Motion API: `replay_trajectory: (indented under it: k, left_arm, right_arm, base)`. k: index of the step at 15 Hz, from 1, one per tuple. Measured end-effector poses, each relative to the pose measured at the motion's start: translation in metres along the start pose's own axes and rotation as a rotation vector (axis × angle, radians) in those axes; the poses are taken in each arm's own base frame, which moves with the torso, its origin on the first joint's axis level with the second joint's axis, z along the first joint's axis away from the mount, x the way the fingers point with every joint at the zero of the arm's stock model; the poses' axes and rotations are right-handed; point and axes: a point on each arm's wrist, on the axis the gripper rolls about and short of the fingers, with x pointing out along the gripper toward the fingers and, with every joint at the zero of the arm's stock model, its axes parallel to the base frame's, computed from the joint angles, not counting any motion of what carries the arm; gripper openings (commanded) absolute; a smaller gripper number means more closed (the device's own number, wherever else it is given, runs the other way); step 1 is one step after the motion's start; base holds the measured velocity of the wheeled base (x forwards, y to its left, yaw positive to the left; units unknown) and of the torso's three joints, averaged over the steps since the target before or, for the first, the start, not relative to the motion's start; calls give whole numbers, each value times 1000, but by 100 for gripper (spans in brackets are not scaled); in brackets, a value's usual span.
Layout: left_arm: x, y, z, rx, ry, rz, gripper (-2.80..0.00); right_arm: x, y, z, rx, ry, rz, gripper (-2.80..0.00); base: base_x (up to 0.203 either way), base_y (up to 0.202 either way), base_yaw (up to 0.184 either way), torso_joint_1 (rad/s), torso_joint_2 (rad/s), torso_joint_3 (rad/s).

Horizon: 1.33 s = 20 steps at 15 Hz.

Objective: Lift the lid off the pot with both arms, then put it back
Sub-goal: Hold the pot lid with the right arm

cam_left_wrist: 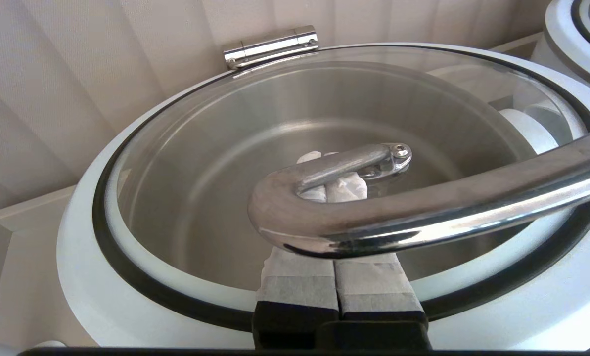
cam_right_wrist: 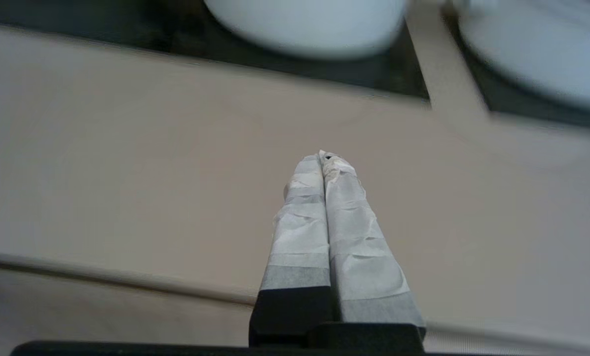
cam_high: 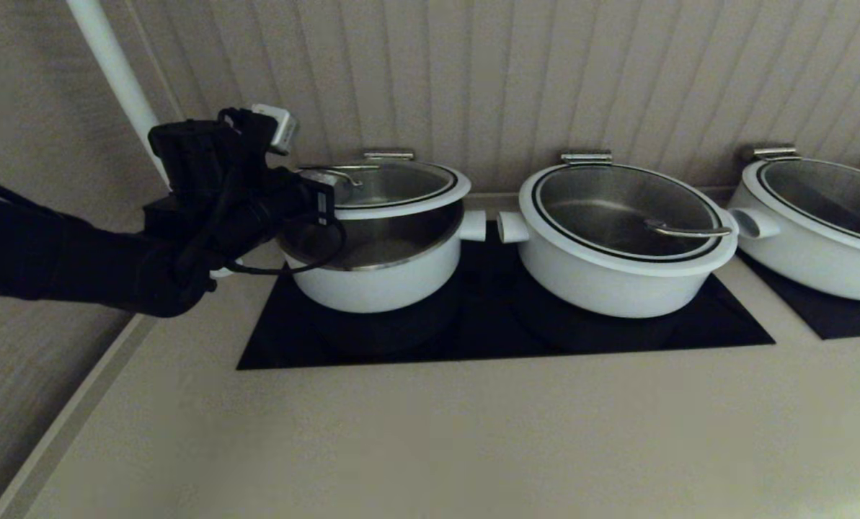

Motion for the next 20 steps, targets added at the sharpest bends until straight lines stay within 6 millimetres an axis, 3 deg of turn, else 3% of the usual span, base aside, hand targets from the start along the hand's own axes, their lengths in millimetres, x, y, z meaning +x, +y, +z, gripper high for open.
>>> replay_trajectory:
  k: [5,9,15,20]
  left_arm:
    - [0,0,0,0,-2,-1,-280]
    - [0,0,1,-1,-3,0,-280]
    - [0,0,0,-1,-3,0,-280]
    - [0,0,0,-2,-3,0,-280]
  right_arm:
    - [3,-4,34,-11,-20,75,-280]
    - [19,-9,52,-32,7,114,-280]
    - [61,-13,73,-46,44,232,-280]
    - [106,-14,88,-107,-17,440,-280]
  base:
    - [0,0,0,0,0,0]
    - [0,0,0,0,0,0]
    - [0,0,0,0,0,0]
    - [0,0,0,0,0,0]
